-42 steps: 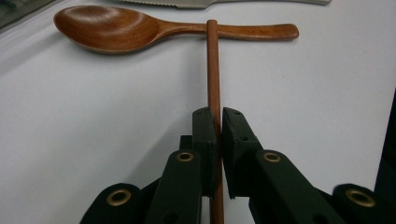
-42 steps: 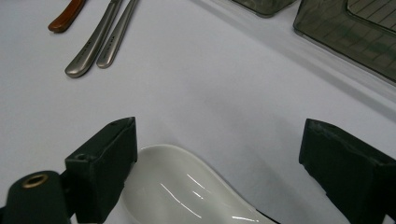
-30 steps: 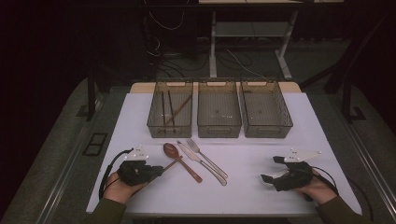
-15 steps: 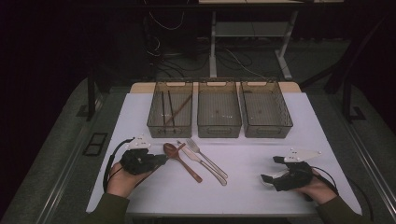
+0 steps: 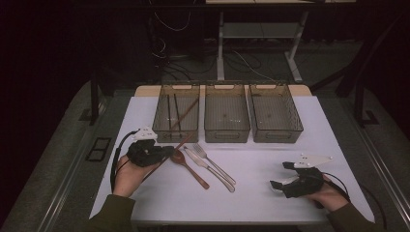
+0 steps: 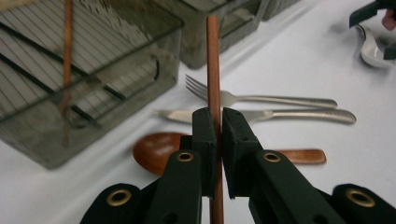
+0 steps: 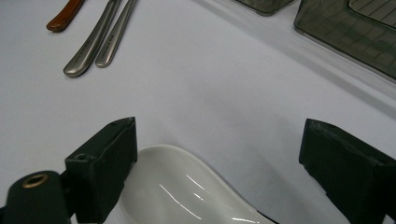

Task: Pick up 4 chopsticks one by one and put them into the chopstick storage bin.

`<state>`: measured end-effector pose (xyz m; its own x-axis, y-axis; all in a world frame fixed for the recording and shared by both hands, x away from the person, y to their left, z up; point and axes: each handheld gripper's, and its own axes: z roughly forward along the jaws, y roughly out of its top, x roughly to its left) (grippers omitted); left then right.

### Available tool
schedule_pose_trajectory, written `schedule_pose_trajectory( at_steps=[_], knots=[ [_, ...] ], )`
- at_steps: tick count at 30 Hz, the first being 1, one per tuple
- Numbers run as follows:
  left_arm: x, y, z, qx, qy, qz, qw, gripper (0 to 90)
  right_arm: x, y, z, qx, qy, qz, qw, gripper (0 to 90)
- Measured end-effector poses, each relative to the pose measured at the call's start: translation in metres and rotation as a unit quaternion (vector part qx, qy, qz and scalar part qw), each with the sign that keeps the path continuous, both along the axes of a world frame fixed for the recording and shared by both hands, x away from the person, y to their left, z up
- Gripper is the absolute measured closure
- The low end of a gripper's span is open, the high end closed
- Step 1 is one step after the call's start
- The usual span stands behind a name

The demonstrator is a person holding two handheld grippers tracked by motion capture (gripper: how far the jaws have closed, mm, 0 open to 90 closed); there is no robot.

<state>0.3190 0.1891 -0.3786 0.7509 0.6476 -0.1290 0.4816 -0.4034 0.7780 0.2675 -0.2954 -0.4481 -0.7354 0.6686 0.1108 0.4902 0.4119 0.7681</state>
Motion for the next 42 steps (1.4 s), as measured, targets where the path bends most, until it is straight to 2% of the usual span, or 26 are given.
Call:
schedule_pose_trajectory(
  at_steps=[9,22,30,32,37,42],
  knots=[
    [0.023,-0.011,0.01,-0.007,-0.016,0.007,0.9998,83.3,0.0,0.0,0.0,0.001,0.0,-0.001,1.0,11.4],
    [0.07,-0.03,0.028,0.002,-0.019,0.017,0.9997,83.3,0.001,-0.001,0.0,0.003,0.001,-0.001,1.0,11.4],
    [0.102,-0.033,0.042,-0.01,-0.023,0.035,0.9991,83.3,0.001,-0.001,0.0,0.004,0.001,-0.002,1.0,11.4],
    [0.109,-0.035,0.047,-0.004,-0.025,0.036,0.999,83.3,0.001,-0.002,0.0,0.004,0.002,-0.002,1.0,11.4],
    [0.128,-0.036,0.058,0.0,-0.036,0.046,0.9983,83.3,0.001,-0.002,0.0,0.005,0.002,-0.001,1.0,11.4],
    [0.147,-0.033,0.063,-0.009,-0.046,0.058,0.9972,83.2,0.001,-0.002,0.0,0.007,0.0,-0.001,1.0,11.4]
  ],
)
